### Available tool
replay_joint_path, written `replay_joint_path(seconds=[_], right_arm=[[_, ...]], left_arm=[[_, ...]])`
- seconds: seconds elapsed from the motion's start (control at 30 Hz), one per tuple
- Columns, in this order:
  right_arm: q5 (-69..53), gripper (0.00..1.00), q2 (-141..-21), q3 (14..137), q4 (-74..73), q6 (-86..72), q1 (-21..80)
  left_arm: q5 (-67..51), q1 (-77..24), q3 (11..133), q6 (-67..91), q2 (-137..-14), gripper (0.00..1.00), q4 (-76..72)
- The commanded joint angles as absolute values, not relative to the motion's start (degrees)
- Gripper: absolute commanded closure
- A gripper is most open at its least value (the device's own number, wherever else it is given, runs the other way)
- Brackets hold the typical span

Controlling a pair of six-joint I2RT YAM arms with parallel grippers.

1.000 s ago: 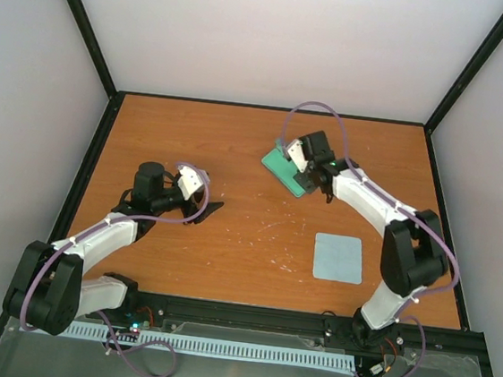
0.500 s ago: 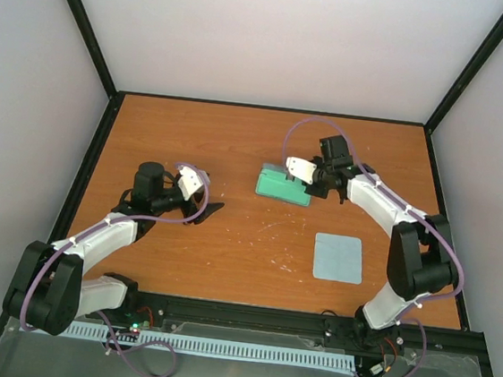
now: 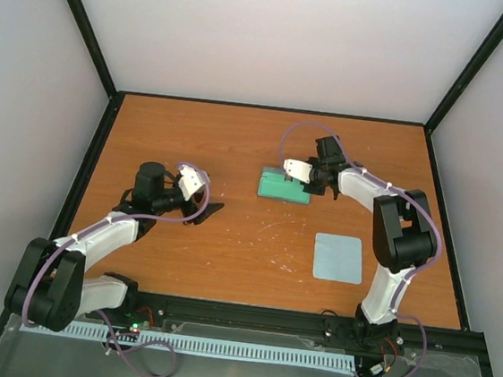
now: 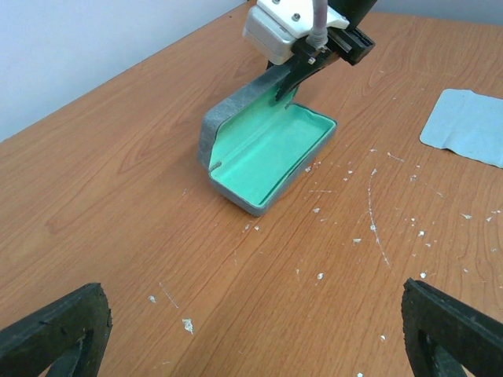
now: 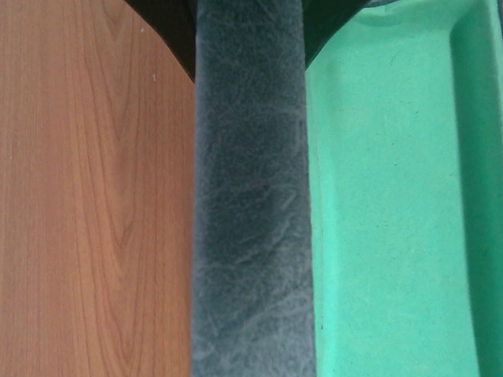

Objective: Organize the sunglasses
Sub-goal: Adjust the sunglasses case at the center of the board.

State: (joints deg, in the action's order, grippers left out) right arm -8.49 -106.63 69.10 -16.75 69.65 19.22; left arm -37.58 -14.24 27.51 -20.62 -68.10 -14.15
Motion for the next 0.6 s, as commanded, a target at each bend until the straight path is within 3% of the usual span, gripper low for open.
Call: replay_joint_path(seconds=[0.0, 0.33, 0.5, 0.57], right_arm=[[-9.97, 0.94, -108.89, 72.65, -13.61, 70.82, 17.67], [-8.88, 0.86, -112.45, 75.00, -11.50, 70.38, 16.49], [-8.59, 0.58, -111.90, 74.58, -10.88, 68.04, 16.53], [-8.60, 0.52, -111.16, 73.69, -9.77, 67.16, 16.49]], left_arm=[[-37.71, -13.89, 29.50, -20.14, -69.00, 0.00, -15.47], [-37.53, -13.79, 30.40, -19.95, -70.56, 0.00, -16.21], [-37.77, -13.80, 30.37, -19.73, -70.66, 0.01, -16.38], [-38.09, -13.80, 30.28, -19.54, -70.53, 0.01, -16.52]])
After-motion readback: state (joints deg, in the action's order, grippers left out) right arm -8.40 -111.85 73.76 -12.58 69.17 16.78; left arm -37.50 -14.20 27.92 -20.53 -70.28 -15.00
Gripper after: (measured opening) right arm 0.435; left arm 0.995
